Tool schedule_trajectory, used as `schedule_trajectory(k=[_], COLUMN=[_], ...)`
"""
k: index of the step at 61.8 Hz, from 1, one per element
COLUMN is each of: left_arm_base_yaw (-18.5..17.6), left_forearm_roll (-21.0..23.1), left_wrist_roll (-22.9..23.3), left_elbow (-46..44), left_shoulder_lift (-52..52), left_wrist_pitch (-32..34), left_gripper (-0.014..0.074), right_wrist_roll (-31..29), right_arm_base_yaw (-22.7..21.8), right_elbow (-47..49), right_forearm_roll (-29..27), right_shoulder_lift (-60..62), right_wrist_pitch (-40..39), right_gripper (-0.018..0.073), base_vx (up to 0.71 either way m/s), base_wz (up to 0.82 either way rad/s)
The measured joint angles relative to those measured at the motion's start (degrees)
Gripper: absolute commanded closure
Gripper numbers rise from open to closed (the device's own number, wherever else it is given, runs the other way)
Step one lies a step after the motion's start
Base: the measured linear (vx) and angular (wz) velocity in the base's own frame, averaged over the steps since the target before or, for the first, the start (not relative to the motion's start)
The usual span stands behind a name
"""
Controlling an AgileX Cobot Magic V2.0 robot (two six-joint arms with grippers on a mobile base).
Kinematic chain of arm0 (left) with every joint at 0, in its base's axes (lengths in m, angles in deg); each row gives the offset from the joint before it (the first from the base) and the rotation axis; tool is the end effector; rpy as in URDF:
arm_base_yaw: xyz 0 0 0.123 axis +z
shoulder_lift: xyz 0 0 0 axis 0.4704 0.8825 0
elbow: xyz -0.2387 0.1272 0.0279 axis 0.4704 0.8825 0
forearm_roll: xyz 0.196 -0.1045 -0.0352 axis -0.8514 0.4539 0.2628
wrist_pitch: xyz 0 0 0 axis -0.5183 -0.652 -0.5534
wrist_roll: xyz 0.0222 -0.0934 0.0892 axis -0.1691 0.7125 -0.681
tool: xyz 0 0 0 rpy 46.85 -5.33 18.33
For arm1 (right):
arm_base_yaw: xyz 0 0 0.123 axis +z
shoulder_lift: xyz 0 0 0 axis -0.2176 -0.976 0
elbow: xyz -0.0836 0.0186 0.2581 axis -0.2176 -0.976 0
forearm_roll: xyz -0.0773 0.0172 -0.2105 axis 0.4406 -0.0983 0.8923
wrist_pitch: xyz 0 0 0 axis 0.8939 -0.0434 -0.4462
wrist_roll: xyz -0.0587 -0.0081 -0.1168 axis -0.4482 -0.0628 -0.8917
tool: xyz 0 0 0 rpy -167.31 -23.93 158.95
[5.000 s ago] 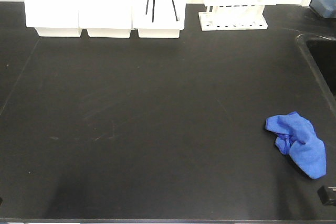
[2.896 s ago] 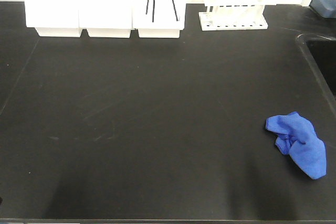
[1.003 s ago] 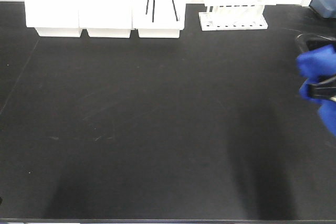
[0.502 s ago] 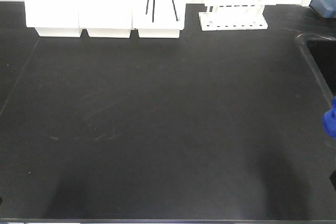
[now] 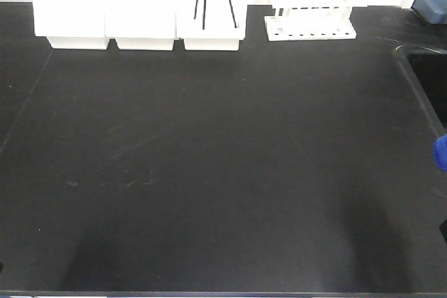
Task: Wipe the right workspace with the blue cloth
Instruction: 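Lift the blue cloth off the bench with the right gripper, then drive the base to the other bench holding the cloth in the right gripper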
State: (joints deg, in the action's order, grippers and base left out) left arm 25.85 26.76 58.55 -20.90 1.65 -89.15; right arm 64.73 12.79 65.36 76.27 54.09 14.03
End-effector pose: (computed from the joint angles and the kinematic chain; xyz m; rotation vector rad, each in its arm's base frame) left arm 0.0801 0.0020 0.1720 -0.0317 1.7754 -0.0236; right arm 0.0938 0.0013 0.2345 -0.0591 1.6073 -0.0399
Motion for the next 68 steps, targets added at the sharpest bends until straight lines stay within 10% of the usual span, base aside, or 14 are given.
schedule_trajectory(k=[68], left_arm_base_yaw=[0.0], left_forearm_roll=[0.0], left_wrist_roll=[0.0], left_elbow=[0.0], left_shoulder_lift=[0.0], left_wrist_pitch=[0.0], left_gripper=[0.0602], right_wrist_roll=[0.0], right_arm_base_yaw=[0.0], right_elbow=[0.0], right_forearm_roll=[0.0], right_shoulder_lift=[0.0], right_wrist_pitch=[-0.1], right_gripper=[0.0562], base_vx=[-0.11], base_wz=[0.00])
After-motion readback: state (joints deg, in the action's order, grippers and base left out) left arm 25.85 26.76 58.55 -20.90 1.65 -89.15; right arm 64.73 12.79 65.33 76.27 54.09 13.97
